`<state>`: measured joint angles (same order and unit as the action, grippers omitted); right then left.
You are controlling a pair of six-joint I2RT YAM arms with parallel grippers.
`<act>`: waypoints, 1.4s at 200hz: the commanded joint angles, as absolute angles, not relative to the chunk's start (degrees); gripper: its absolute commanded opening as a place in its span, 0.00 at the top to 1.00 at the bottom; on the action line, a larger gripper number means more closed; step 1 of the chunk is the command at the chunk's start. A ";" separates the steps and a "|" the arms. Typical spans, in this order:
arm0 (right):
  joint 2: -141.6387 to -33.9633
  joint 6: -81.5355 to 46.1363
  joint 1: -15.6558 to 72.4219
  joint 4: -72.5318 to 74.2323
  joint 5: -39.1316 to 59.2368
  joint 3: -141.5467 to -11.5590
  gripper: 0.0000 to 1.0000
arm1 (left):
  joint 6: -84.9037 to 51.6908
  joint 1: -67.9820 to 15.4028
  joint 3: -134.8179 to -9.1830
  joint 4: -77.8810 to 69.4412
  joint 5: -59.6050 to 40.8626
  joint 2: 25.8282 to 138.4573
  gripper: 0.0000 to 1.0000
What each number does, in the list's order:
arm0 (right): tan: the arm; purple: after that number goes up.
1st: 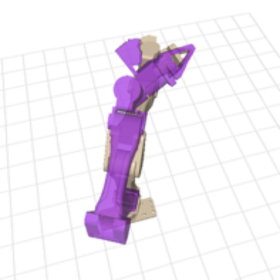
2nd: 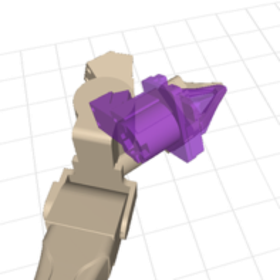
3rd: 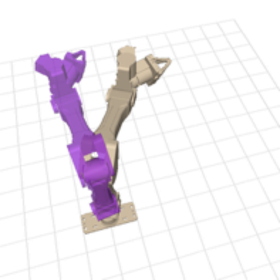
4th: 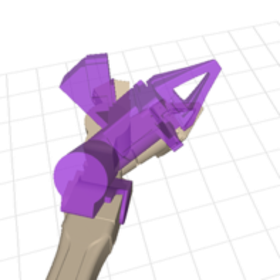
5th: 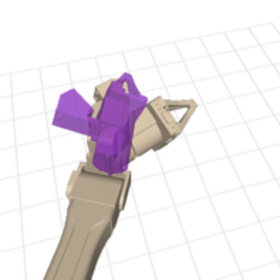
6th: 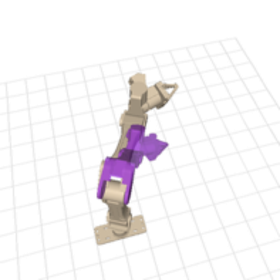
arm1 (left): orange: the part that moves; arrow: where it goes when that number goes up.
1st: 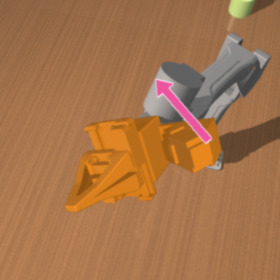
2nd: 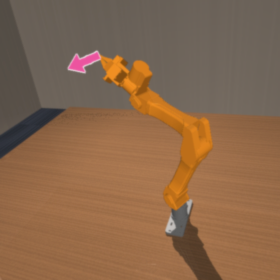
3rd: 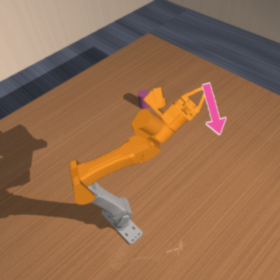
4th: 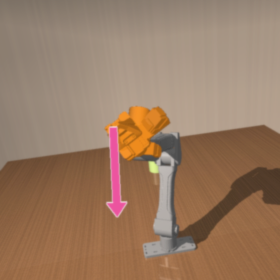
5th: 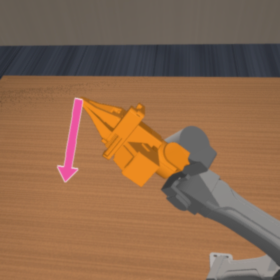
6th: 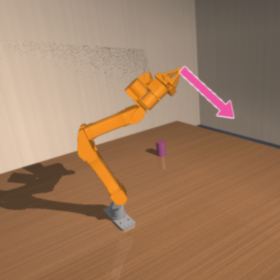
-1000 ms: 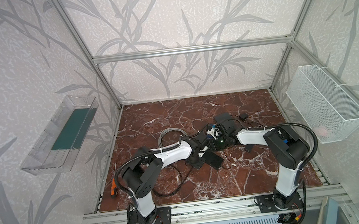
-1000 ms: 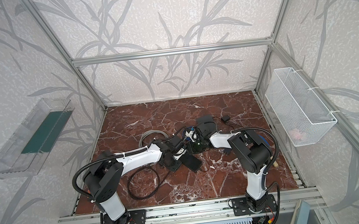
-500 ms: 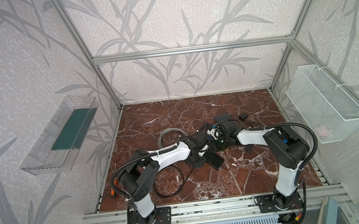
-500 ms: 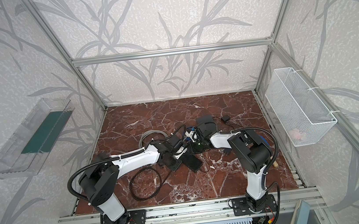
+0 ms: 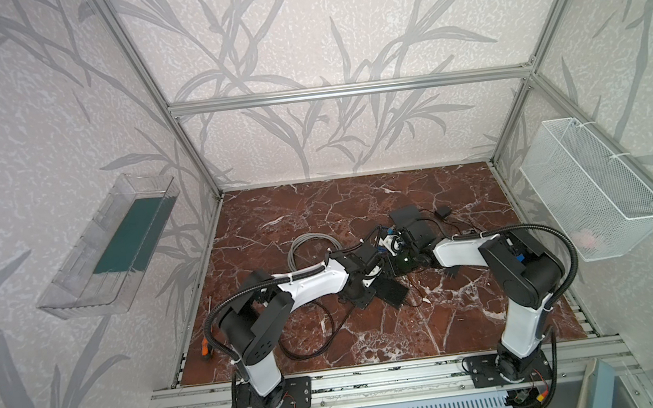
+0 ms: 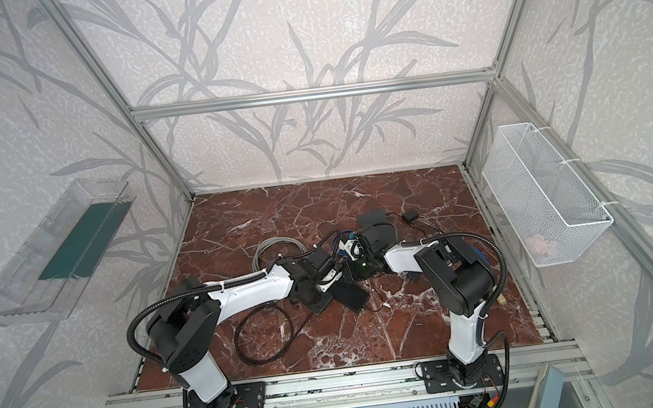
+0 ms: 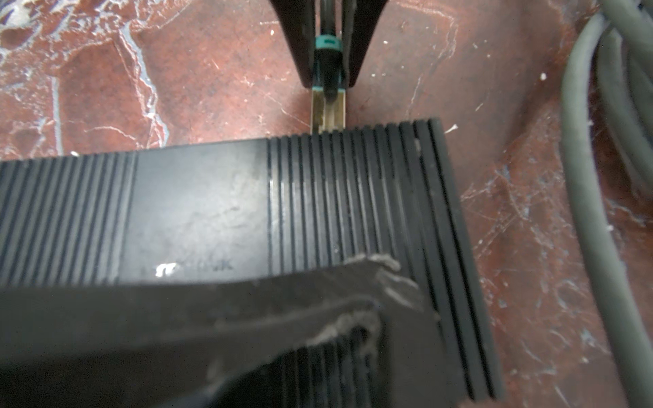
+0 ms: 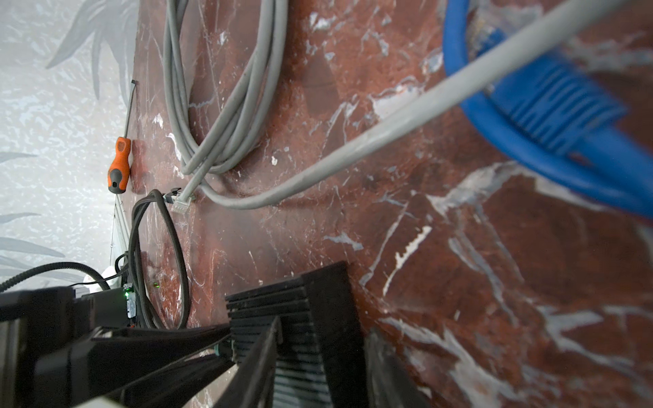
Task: Insert the plug into the switch port
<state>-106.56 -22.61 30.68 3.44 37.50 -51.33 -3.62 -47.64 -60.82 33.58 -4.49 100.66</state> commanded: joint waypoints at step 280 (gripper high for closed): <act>-111.35 -20.76 42.54 -4.33 46.73 -46.67 0.66 | 2.60 -47.86 -64.40 -6.46 -0.36 99.80 1.00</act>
